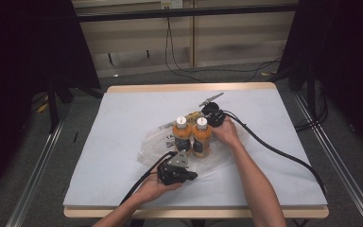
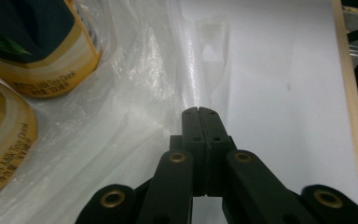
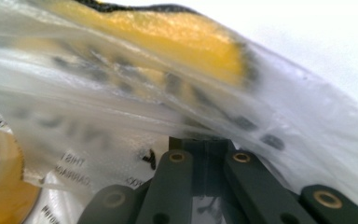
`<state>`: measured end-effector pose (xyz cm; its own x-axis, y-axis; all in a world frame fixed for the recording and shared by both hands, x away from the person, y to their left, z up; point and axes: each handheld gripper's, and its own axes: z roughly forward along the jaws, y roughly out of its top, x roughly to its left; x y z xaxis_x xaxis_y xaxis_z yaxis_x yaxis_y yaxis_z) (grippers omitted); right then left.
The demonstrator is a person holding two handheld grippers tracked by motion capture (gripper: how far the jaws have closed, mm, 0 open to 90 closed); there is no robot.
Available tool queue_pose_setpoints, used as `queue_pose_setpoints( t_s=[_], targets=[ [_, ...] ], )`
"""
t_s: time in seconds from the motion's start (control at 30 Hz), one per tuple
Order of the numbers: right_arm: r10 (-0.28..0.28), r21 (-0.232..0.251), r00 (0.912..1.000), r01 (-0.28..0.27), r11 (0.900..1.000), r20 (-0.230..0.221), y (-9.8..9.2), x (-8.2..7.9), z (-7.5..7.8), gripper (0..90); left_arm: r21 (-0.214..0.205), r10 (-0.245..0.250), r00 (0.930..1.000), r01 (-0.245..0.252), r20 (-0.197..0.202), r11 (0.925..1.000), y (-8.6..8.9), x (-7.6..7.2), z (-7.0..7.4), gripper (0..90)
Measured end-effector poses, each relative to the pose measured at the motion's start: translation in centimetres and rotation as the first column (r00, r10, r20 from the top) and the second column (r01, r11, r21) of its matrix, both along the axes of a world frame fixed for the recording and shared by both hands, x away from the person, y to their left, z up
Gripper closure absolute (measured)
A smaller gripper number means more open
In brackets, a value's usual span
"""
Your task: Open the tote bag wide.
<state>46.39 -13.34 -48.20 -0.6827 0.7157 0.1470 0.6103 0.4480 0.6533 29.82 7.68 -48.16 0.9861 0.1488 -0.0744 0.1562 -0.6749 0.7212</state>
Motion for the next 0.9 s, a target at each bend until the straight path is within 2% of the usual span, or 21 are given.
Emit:
queue_pose_setpoints(
  t_s=[0.03, 0.07, 0.13, 0.23, 0.27, 0.37, 0.4, 0.43, 0.5, 0.53, 0.63, 0.73, 0.77, 0.83, 0.9],
  targets=[
    [-0.003, -0.007, 1.0, 0.003, 1.0, 0.0, 0.0, 0.1, 0.0, 90.0, 0.004, -0.002, 1.0, 0.002, -0.002, 1.0, 0.0, 0.0, 0.0, 90.0],
    [-0.007, -0.002, 1.0, 0.007, 1.0, -0.001, 0.1, 0.1, 0.0, 90.0, -0.008, 0.004, 0.9998, -0.005, -0.02, 1.0, 0.0, 0.0, 0.0, 90.0],
    [-0.017, -0.012, 0.9998, 0.017, 0.9998, 0.007, 0.1, 0.2, 0.0, 90.0, -0.019, 0.005, 0.9996, -0.005, -0.029, 0.9998, 0.0, 0.0, -0.1, 90.0],
    [-0.022, -0.012, 0.9998, 0.022, 0.9997, 0.0, 0.2, 0.7, 0.0, 90.0, -0.003, -0.004, 1.0, 0.004, -0.006, 1.0, -0.1, -0.4, 0.0, 90.0],
    [-0.024, -0.011, 0.9997, 0.024, 0.9997, -0.003, 0.2, 0.8, 0.0, 90.0, 0.003, -0.009, 0.9999, 0.009, -0.008, 1.0, -0.1, -0.4, 0.1, 90.0],
    [-0.034, -0.01, 0.9994, 0.034, 0.9994, -0.001, 0.3, 1.1, 0.0, 90.0, -0.015, -0.001, 0.9996, 0.001, -0.027, 0.9999, 0.0, -0.4, -0.1, 90.0],
    [-0.037, -0.01, 0.9993, 0.037, 0.9993, -0.002, 0.3, 1.2, 0.0, 90.0, 0.004, -0.008, 0.9996, 0.008, -0.026, 1.0, 0.1, -0.3, 0.0, 90.0],
    [-0.036, -0.009, 0.9993, 0.036, 0.9993, -0.001, 0.3, 1.4, 0.0, 90.0, -0.015, -0.004, 0.9994, 0.003, -0.035, 0.9999, 0.0, -0.3, -0.1, 90.0],
    [-0.052, -0.009, 0.9987, 0.052, 0.9986, -0.003, 0.3, 1.7, 0.0, 90.0, -0.015, -0.004, 0.9993, 0.003, -0.037, 0.9999, 0.0, -0.3, -0.1, 90.0],
    [-0.055, -0.006, 0.9985, 0.055, 0.9985, -0.003, 0.3, 1.8, 0.0, 90.0, 0.007, -0.006, 0.9996, 0.007, -0.027, 1.0, 0.1, -0.3, 0.1, 90.0],
    [-0.064, -0.008, 0.9979, 0.064, 0.9979, 0.008, 0.3, 2.3, -0.1, 90.0, -0.003, -0.014, 0.9999, 0.014, -0.002, 0.9999, -0.2, -0.6, 0.0, 90.0],
    [-0.08, -0.008, 0.9968, 0.08, 0.9967, 0.002, 0.3, 2.6, 0.0, 90.0, -0.004, -0.018, 0.9998, 0.018, -0.013, 0.9998, -0.1, -0.3, 0.0, 90.0],
    [-0.084, -0.015, 0.9965, 0.084, 0.9964, 0.009, 0.4, 2.7, 0.0, 90.0, -0.012, -0.018, 0.9994, 0.018, -0.03, 0.9998, 0.0, -0.3, -0.1, 90.0],
    [-0.09, -0.026, 0.9958, 0.09, 0.9956, 0.017, 0.6, 3.0, 0.0, 90.0, -0.016, -0.014, 0.9994, 0.014, -0.032, 0.9998, 0.0, -0.3, -0.1, 90.0],
    [-0.094, -0.034, 0.9953, 0.095, 0.9949, 0.021, 0.9, 3.2, 0.0, 90.0, -0.002, -0.021, 0.9995, 0.021, -0.023, 0.9998, 0.0, -0.2, 0.0, 90.0]
  ],
)
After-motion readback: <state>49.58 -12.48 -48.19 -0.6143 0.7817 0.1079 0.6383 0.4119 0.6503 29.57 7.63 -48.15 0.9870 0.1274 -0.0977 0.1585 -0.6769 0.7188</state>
